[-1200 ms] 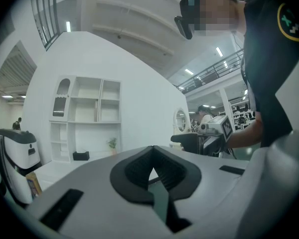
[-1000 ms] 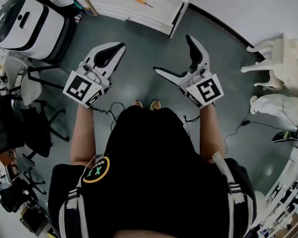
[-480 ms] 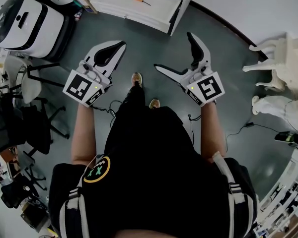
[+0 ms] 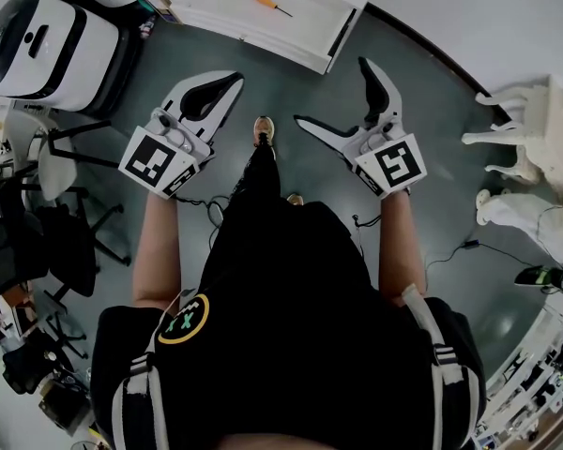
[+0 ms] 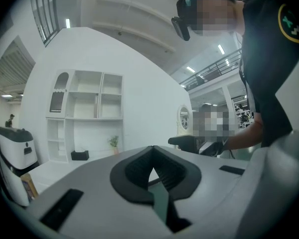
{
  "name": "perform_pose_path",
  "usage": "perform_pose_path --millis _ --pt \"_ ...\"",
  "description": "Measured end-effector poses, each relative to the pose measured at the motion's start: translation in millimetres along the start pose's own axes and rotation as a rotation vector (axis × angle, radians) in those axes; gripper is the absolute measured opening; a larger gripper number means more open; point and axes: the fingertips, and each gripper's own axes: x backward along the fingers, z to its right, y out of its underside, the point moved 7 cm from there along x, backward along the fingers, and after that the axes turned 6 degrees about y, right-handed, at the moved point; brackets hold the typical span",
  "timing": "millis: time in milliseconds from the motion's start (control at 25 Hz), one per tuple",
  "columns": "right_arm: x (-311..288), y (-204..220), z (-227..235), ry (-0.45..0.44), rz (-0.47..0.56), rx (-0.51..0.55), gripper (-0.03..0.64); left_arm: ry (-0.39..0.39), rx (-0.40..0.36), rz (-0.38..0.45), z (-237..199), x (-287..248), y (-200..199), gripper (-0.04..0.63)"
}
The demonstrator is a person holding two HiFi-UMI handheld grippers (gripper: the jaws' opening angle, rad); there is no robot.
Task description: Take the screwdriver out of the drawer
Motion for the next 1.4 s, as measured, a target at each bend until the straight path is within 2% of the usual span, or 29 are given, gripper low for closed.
perform_pose_path --millis 280,440,600,760,1400 --pt "-61 13 28 -0.026 -0.034 0.009 0.586 0.008 0.033 0.006 -56 -14 19 0.017" --pt "-93 21 45 -0.026 -0.067 0.007 0.586 0.023 0.004 -0.027 -84 -27 28 0.017" --pt "-124 34 65 -0.026 -0.106 0.012 0.586 0.043 0.056 -0.028 -103 -45 26 0.017" --pt "-155 47 81 -0.031 -0.137 0.009 0.586 0.058 0.075 -0.021 -129 -54 32 0.017" --pt "-266 113 132 -0.066 -0.26 0.01 0.584 0.01 0.056 -0.034 -231 -65 60 0.017"
